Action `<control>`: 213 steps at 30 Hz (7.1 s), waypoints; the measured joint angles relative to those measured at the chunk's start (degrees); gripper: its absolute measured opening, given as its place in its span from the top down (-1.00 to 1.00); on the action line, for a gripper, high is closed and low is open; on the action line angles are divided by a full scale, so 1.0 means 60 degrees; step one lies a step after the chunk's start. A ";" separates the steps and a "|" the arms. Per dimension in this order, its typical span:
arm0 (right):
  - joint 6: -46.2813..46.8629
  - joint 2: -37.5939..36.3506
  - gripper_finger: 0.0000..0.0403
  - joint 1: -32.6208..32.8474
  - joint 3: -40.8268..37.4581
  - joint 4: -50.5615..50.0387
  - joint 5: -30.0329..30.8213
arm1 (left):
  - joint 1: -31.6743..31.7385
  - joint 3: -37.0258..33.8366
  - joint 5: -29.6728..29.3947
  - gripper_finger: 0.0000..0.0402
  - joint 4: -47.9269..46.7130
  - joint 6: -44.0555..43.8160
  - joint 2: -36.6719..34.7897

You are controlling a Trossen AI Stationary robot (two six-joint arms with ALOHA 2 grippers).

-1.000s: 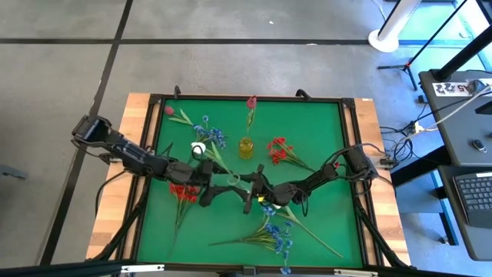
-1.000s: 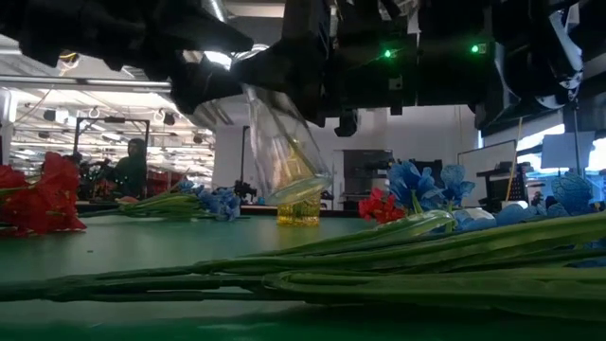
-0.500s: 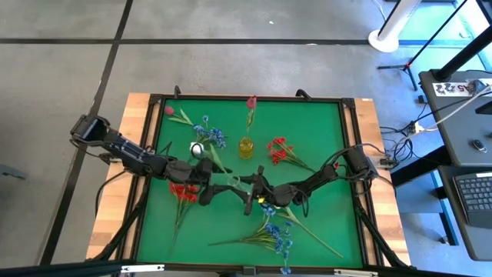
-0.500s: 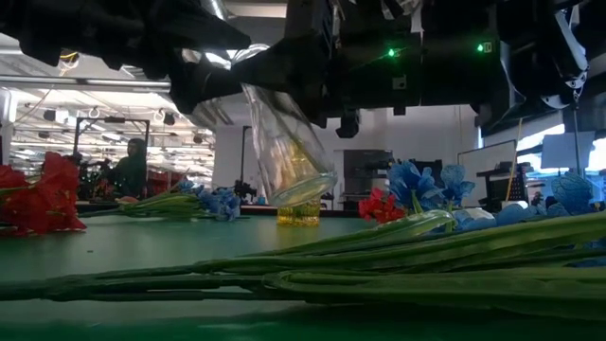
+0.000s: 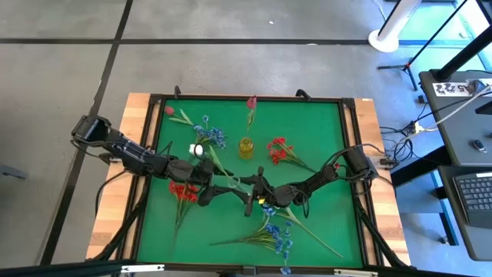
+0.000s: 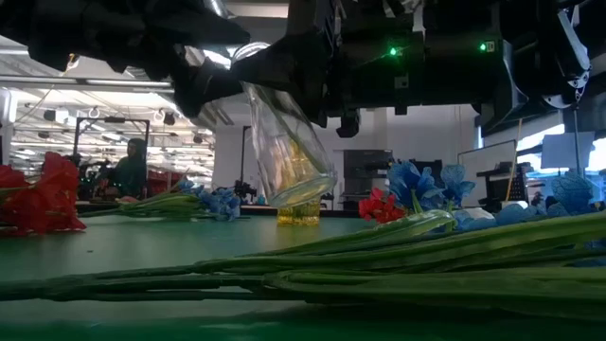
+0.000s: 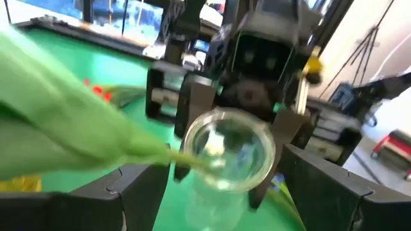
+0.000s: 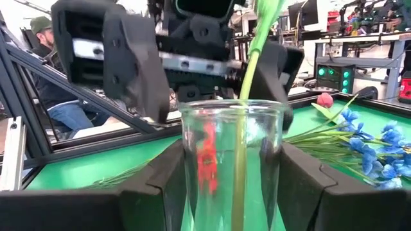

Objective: Sort flowers into vase by color
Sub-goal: Adjust the transparent flower vase, then put the right red flowers into the yellow flower vase

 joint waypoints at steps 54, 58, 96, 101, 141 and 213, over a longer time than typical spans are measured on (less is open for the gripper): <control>0.0467 0.0000 -0.19 -0.0011 -0.0014 -0.0359 -0.0015 | 0.0239 0.0940 0.0097 0.01 -0.0187 0.0225 0.1463; 0.0540 -0.0010 -0.37 -0.0018 0.0036 -0.0341 -0.0160 | 0.0248 0.0954 0.0100 0.01 -0.0822 0.0317 0.1082; 0.1642 -0.4710 -0.44 0.0936 0.0004 -0.8594 0.3864 | -0.0206 0.2534 -0.1171 0.01 -0.5609 0.3013 0.0474; 0.1994 -0.4708 -0.44 0.0936 0.0004 -0.8883 0.3864 | -0.0209 0.2971 -0.1117 0.01 -0.5648 0.3221 0.1005; 0.2317 -0.4699 -0.44 0.0929 0.0004 -0.9046 0.3858 | -0.0571 0.3807 -0.1426 -0.38 -0.8985 0.2273 0.0665; 0.2990 -0.6903 -0.44 -0.0359 0.0004 -1.6333 -0.0780 | -0.4499 -0.1099 -0.5677 -0.34 -1.1318 -0.2897 -1.0496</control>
